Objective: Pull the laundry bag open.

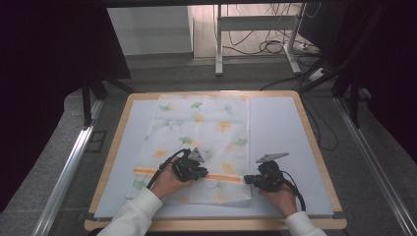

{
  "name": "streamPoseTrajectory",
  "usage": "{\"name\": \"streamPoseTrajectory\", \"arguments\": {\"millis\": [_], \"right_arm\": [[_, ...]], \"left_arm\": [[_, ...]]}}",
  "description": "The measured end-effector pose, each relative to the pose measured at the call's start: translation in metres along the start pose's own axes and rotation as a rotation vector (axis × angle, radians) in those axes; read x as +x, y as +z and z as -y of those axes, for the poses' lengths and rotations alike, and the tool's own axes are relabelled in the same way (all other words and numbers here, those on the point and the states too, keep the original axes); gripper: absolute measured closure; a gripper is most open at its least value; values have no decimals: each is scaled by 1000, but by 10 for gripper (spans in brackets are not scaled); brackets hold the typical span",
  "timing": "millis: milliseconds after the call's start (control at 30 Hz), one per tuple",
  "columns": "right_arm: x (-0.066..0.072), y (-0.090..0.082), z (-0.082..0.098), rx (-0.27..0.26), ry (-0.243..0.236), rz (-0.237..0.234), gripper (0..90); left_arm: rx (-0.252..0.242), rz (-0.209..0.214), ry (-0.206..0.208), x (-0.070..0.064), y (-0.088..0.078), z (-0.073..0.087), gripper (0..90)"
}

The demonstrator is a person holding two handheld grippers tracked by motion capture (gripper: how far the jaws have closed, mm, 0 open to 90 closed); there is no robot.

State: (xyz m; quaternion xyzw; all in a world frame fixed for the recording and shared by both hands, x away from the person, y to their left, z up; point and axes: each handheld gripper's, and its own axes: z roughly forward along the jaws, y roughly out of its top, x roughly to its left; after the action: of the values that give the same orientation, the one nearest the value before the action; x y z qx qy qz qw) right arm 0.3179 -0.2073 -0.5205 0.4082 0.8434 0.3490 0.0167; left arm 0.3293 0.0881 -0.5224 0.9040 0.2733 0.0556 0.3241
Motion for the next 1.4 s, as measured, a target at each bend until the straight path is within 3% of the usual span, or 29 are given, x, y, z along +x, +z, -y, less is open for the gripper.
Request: {"name": "streamPoseTrajectory", "arguments": {"millis": [767,900,1400], "right_arm": [[0,0,0,-1,-2,1,894],[0,0,0,0,-3,1,894],[0,0,0,-1,-1,2,894]], "left_arm": [[7,-9,-14,7,-9,10,845],[17,-34,-28,11,-13,15,844],[14,-38,-71,24,-25,31,844]]}}
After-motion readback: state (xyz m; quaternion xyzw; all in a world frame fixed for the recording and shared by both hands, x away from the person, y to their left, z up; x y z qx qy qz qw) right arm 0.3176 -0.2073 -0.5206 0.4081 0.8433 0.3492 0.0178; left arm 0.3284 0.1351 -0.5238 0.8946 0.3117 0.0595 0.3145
